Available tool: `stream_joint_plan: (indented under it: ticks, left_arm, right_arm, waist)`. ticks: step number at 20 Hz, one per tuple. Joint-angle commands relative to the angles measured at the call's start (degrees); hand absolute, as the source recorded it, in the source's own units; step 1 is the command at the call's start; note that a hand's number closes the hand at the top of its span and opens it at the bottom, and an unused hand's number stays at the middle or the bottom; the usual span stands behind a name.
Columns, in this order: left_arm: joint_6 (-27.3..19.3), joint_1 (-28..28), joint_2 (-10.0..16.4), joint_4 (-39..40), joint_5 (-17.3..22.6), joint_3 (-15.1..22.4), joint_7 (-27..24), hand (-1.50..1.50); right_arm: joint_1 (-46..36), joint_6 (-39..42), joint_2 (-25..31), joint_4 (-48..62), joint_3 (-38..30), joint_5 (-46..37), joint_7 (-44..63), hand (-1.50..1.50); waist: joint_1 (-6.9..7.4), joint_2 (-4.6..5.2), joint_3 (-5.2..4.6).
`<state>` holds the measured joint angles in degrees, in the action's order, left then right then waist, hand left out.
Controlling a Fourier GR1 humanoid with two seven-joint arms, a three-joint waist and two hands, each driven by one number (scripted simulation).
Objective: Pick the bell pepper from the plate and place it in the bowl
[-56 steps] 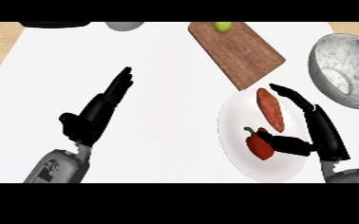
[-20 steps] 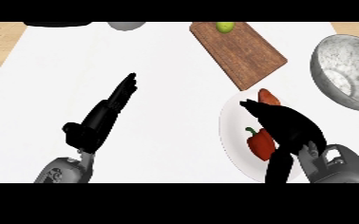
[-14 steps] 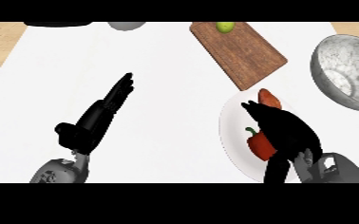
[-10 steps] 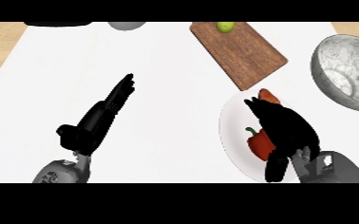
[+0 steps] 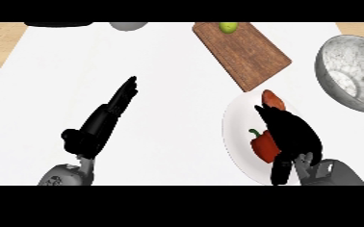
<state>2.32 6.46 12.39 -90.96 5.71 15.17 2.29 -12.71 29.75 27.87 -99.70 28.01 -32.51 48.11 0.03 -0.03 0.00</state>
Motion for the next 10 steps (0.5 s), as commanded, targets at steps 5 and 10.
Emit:
stream_joint_plan:
  ticks: [5, 10]
  left_arm:
    - [2.9, 1.6, -2.5, -0.3, -1.4, -2.7, 2.9, 0.0]
    - [5.2, 3.6, -2.3, 0.4, 0.3, -6.1, 3.6, 0.0]
  right_arm:
    - [1.8, -0.6, -5.4, 6.0, -2.8, -7.5, -6.4, -1.5]
    - [1.1, -2.7, -7.3, 10.7, -4.5, -9.6, -11.6, -1.5]
  waist:
    - [-0.01, 0.01, 0.0]
    - [0.05, 0.03, 0.01]
